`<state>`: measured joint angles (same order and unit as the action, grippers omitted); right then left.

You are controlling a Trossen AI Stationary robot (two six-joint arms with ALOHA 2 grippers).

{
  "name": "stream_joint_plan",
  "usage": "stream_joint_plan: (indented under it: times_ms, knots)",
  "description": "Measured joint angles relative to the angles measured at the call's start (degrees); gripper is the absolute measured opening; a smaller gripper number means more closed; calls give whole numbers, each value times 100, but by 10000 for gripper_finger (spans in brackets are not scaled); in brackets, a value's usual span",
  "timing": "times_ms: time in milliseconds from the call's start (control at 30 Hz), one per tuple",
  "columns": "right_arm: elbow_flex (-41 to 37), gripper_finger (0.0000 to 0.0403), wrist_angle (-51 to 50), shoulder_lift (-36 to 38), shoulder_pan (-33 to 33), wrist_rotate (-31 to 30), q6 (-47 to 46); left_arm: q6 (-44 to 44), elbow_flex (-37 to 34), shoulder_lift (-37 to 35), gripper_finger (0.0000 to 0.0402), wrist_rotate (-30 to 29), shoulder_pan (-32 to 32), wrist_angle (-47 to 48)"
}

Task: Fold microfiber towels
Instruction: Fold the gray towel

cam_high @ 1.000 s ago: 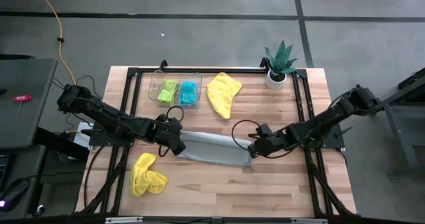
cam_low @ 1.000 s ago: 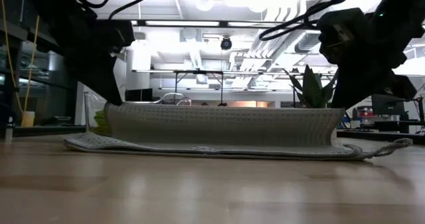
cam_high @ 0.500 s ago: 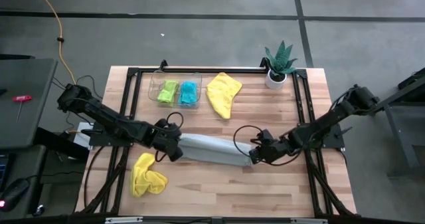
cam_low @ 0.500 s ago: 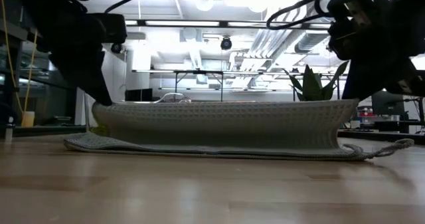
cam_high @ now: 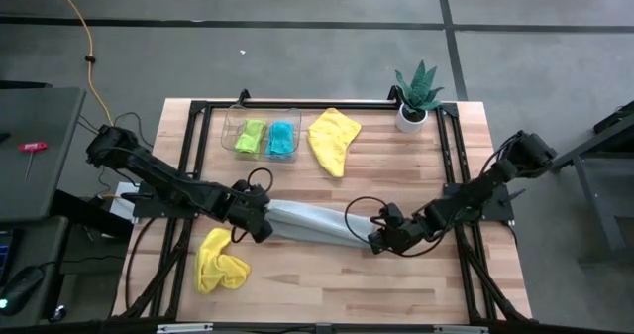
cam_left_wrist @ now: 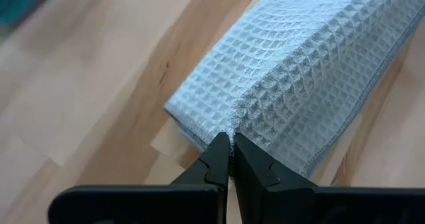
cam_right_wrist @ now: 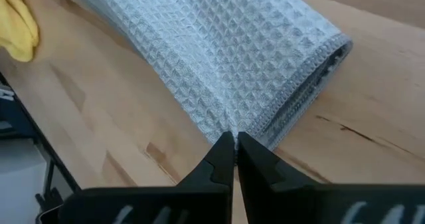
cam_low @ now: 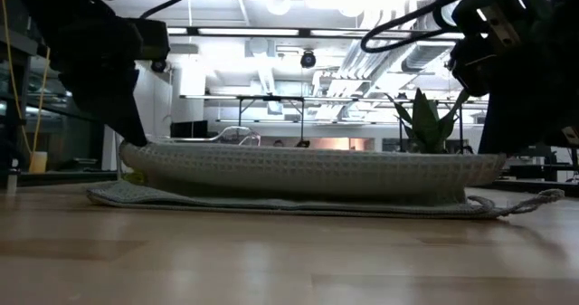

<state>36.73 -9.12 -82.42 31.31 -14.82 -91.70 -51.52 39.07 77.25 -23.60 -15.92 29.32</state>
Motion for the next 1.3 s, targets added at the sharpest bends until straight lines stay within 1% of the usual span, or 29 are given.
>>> stream_joint_plan:
  times_ms: [133, 233, 467, 633, 700, 767, 833, 1000, 1100, 1233, 1300]
  knots:
    - [0, 0, -4, -14, 0, -1, 0, -144, 0, 113, 3, 314, -23, -50]
    - [0, 0, -5, -14, -2, 1, 0, -189, -1, 261, 3, 416, -128, -100]
    - [0, 0, 1, -14, -2, -83, 17, -242, -3, 526, 3, 411, -302, -192]
    - [-2, 1, 20, -14, -8, -93, 16, -233, -3, 538, 3, 486, -370, -343]
    - [-2, 7, 35, -9, -20, -55, 20, -234, -3, 538, 3, 505, -372, -339]
    - [-2, 23, 36, 5, -55, 61, 20, -234, -3, 538, 6, 576, -367, -340]
    - [-4, 49, 26, 17, -57, 195, 48, -232, -3, 538, 17, 689, -326, -343]
    - [-4, 131, -2, 143, -78, 419, 336, -170, -3, 521, 71, 1107, -165, -330]
    - [-4, 170, -241, 360, -163, 560, 472, 265, -3, 383, 107, 1520, -67, -319]
    - [-4, 196, -799, 792, -300, 508, 587, 774, -2, -60, 144, 2154, 138, -200]
    - [-4, 200, -1002, 1007, -375, 354, 700, 933, 0, -437, 158, 2197, 227, -103]
